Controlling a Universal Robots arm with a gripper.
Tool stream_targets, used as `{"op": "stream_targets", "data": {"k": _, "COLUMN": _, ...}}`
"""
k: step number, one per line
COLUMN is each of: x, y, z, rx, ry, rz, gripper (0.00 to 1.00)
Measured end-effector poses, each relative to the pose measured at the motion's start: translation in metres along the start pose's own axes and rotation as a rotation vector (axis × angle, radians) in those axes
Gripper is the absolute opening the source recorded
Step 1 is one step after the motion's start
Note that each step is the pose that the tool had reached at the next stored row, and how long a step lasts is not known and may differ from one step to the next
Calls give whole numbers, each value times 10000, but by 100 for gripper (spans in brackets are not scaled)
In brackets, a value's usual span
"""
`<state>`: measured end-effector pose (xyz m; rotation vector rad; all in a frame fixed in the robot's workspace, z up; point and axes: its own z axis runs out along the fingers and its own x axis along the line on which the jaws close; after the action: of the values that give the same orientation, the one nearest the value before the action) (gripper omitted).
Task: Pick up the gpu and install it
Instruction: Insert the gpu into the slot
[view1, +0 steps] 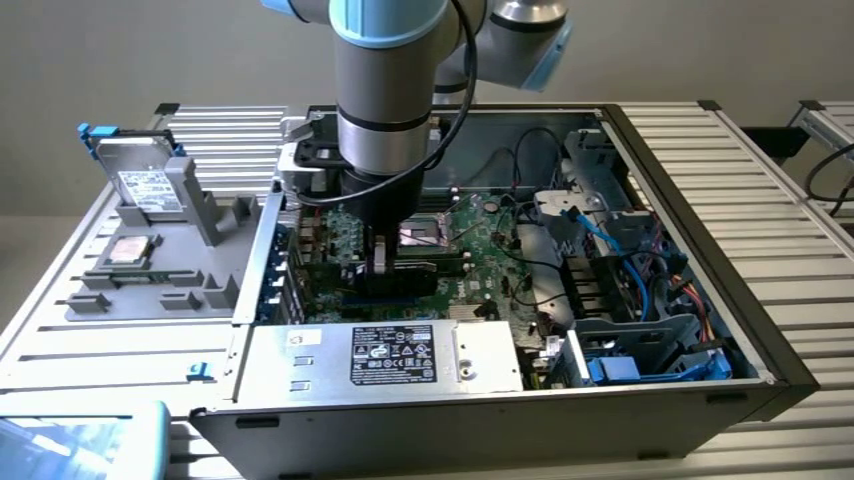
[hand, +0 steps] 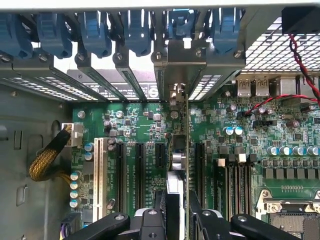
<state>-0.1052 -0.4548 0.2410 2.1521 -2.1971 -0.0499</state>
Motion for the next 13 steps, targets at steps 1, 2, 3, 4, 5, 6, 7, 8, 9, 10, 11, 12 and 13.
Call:
{"op": "stream_targets", "data": {"k": 1, "x": 0, "y": 0, "z": 0, "rx": 0, "ry": 1, "rz": -1, "gripper": 28}}
{"op": "stream_targets", "data": {"k": 2, "x": 0, "y": 0, "z": 0, "rx": 0, "ry": 1, "rz": -1, "gripper": 28}}
{"op": "stream_targets", "data": {"k": 3, "x": 0, "y": 0, "z": -1, "rx": -1, "ry": 1, "rz": -2, "gripper": 28}}
{"op": "stream_targets", "data": {"k": 4, "x": 0, "y": 0, "z": 0, "rx": -1, "ry": 0, "rz": -9, "gripper": 28}}
{"op": "stream_targets", "data": {"k": 5, "x": 2, "y": 0, "z": 0, "rx": -1, "ry": -1, "rz": -21, "gripper": 28}}
{"op": "stream_targets", "data": {"k": 6, "x": 2, "y": 0, "z": 0, "rx": 0, "ry": -2, "rz": -23, "gripper": 28}}
{"op": "stream_targets", "data": {"k": 7, "x": 2, "y": 0, "z": 0, "rx": 0, "ry": -2, "rz": -25, "gripper": 28}}
{"op": "stream_targets", "data": {"k": 8, "x": 2, "y": 0, "z": 0, "rx": 0, "ry": -2, "rz": -28, "gripper": 28}}
{"op": "stream_targets", "data": {"k": 9, "x": 3, "y": 1, "z": 0, "rx": 1, "ry": -1, "rz": -29, "gripper": 28}}
{"op": "stream_targets", "data": {"k": 10, "x": 3, "y": 2, "z": 0, "rx": 3, "ry": -1, "rz": -33, "gripper": 28}}
{"op": "stream_targets", "data": {"k": 11, "x": 7, "y": 2, "z": 0, "rx": 3, "ry": -7, "rz": -42, "gripper": 28}}
{"op": "stream_targets", "data": {"k": 12, "x": 9, "y": 3, "z": 0, "rx": 4, "ry": -11, "rz": -51, "gripper": 28}}
{"op": "stream_targets", "data": {"k": 13, "x": 9, "y": 4, "z": 0, "rx": 4, "ry": -10, "rz": -51, "gripper": 28}}
